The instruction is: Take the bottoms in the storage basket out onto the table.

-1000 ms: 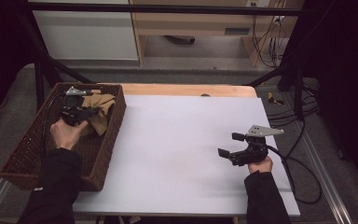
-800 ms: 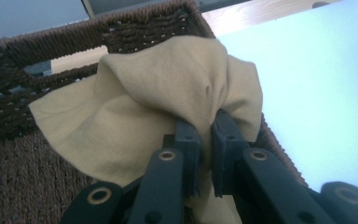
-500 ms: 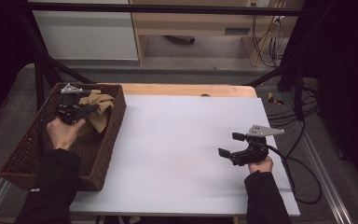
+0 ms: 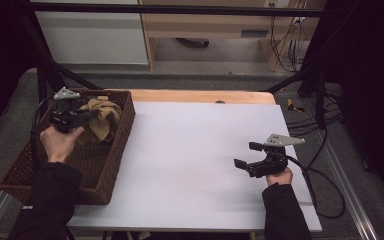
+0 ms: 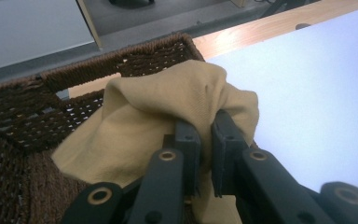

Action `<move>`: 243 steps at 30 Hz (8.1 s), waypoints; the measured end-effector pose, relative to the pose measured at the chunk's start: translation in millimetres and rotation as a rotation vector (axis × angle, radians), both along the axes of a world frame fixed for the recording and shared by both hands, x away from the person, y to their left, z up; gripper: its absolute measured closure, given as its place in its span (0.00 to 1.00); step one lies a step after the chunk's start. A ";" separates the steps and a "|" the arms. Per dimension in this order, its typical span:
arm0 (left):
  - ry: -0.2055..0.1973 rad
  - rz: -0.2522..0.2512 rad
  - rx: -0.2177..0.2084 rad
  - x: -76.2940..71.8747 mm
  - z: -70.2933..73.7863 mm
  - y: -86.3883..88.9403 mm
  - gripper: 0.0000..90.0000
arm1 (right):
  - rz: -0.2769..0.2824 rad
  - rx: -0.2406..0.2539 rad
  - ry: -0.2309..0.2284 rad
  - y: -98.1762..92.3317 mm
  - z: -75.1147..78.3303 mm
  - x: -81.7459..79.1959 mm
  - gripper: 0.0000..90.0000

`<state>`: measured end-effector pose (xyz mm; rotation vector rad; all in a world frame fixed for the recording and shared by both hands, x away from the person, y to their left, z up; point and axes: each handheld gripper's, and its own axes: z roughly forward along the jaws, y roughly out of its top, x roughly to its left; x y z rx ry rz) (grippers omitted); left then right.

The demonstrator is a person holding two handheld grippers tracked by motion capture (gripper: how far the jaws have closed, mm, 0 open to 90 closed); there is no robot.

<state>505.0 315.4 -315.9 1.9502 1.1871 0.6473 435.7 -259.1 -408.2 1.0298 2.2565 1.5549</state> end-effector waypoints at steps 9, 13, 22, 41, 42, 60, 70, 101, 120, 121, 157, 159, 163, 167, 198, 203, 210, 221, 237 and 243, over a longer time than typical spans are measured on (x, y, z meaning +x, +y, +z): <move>-0.034 -0.008 0.008 -11.9 16.7 4.9 0.92 | 0.001 0.000 -0.001 0.0 0.0 0.0 0.04; -0.053 -0.017 0.008 -18.1 24.7 6.7 0.92 | 0.001 0.001 -0.001 0.0 0.1 0.0 0.04; -0.085 -0.032 0.007 -30.6 41.2 11.6 0.92 | 0.000 0.000 -0.001 0.0 0.1 0.0 0.04; -0.108 -0.058 0.006 -51.6 68.4 20.8 0.92 | -0.001 -0.002 0.000 -0.1 0.0 0.2 0.04; -0.109 -0.058 0.007 -52.5 69.6 21.2 0.92 | -0.001 -0.002 0.000 0.0 0.0 0.1 0.04; -0.135 -0.075 0.018 -68.8 90.5 26.4 0.92 | -0.004 -0.001 0.001 -0.5 0.4 0.0 0.04; -0.134 -0.083 0.029 -76.7 101.9 30.6 0.92 | -0.002 -0.001 -0.002 -0.8 0.6 0.2 0.04; -0.156 -0.089 0.026 -93.1 125.5 36.6 0.92 | 0.000 -0.003 -0.001 -0.5 0.4 0.2 0.04; -0.195 -0.098 0.009 -103.6 139.2 36.9 0.92 | 0.000 -0.004 0.001 -0.2 0.2 0.4 0.04; -0.196 -0.099 0.010 -103.7 139.9 36.7 0.92 | 0.000 -0.004 0.001 -0.2 0.2 0.4 0.04; -0.248 -0.168 -0.023 -111.9 162.9 11.6 0.92 | 0.000 -0.005 0.000 -0.5 0.3 0.4 0.04; -0.252 -0.175 -0.029 -112.2 163.7 8.7 0.92 | 0.000 -0.005 0.000 -0.6 0.4 0.3 0.04; -0.261 -0.192 -0.027 -111.7 164.5 2.9 0.92 | 0.000 -0.005 0.000 -0.9 0.6 0.2 0.04; -0.249 -0.207 -0.033 -111.3 164.2 -3.4 0.92 | -0.001 -0.003 -0.001 -0.9 0.7 0.1 0.04; -0.246 -0.327 -0.052 -103.4 164.7 -56.4 0.92 | 0.000 0.001 -0.004 -1.9 1.6 -0.3 0.04; -0.237 -0.347 -0.063 -100.6 161.1 -63.5 0.92 | 0.001 0.001 -0.003 -1.7 1.5 -0.3 0.04; -0.224 -0.370 -0.066 -97.6 155.3 -74.2 0.92 | 0.001 0.001 -0.002 -1.7 1.5 -0.3 0.04; -0.200 -0.413 -0.070 -92.8 147.1 -93.5 0.92 | 0.001 0.000 -0.003 -1.5 1.2 0.0 0.04; -0.164 -0.463 -0.065 -86.1 130.7 -118.5 0.92 | 0.002 0.001 -0.003 -1.8 1.5 -0.3 0.04; -0.141 -0.473 -0.068 -81.0 120.8 -126.1 0.92 | 0.003 -0.002 -0.003 -1.6 1.3 -0.1 0.04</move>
